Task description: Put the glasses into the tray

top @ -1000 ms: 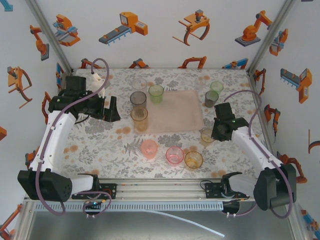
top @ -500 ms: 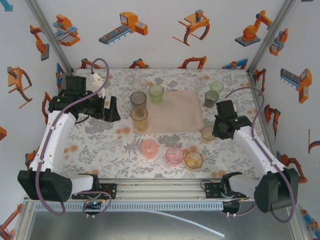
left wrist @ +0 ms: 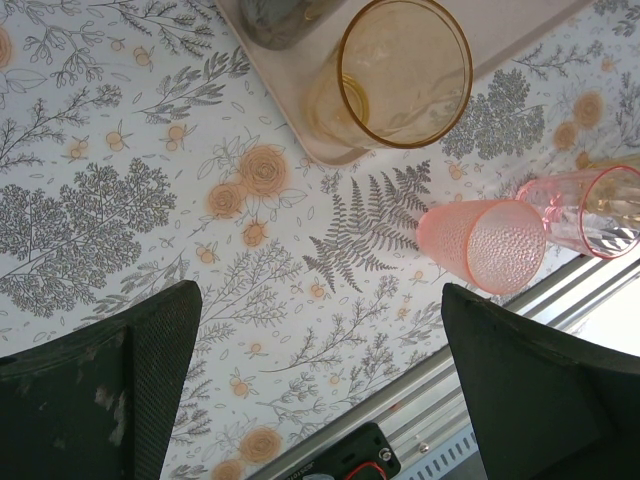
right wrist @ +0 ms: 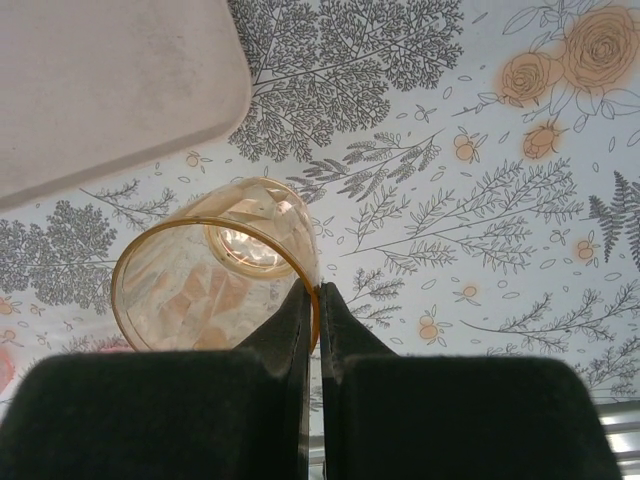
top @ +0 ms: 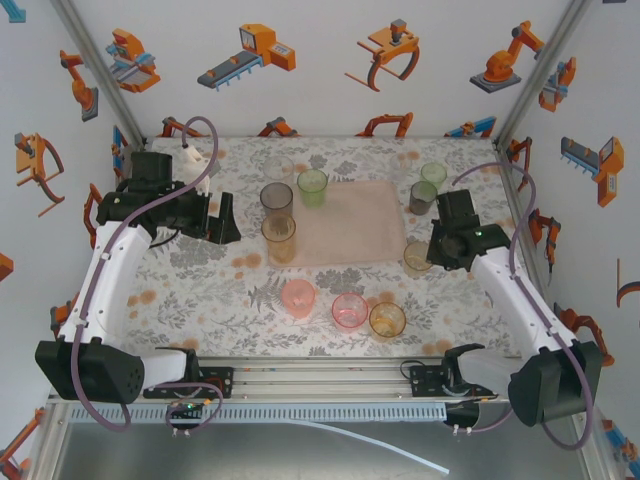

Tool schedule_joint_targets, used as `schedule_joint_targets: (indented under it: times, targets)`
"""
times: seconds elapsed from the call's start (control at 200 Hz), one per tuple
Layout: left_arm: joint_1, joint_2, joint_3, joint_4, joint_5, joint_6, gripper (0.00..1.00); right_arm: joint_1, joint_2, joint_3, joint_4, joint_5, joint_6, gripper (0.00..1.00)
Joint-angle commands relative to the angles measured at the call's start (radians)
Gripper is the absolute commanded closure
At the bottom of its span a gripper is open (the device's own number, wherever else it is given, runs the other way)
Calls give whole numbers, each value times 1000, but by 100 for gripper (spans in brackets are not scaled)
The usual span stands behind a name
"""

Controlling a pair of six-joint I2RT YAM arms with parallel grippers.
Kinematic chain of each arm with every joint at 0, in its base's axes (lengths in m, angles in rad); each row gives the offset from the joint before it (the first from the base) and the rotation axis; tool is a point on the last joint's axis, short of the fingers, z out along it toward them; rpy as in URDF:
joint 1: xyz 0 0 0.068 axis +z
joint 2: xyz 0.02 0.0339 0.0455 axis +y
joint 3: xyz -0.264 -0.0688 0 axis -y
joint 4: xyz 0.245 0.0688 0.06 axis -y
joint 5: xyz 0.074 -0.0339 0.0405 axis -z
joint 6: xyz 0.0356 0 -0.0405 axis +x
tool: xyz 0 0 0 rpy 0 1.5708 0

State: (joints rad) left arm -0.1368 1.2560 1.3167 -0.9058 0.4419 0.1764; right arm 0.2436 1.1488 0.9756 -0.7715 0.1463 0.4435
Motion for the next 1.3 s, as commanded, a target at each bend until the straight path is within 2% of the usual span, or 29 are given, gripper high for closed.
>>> schedule_joint_targets:
  times: [0.0,0.366,0.976,1.292]
  targets:
    - [3,-16,22,-11,13,-3,3,-5,28,69,-14,-14,-32,93]
    - [5,-19,24,-10,7,0,3,48,179,229,11,-29,-54,93]
    - [12,-36,31,-11,9,2,3,240,720,753,57,-71,-83,92]
    - [14,-26,42,-13,15,1,3,312,915,954,35,-75,-101,92]
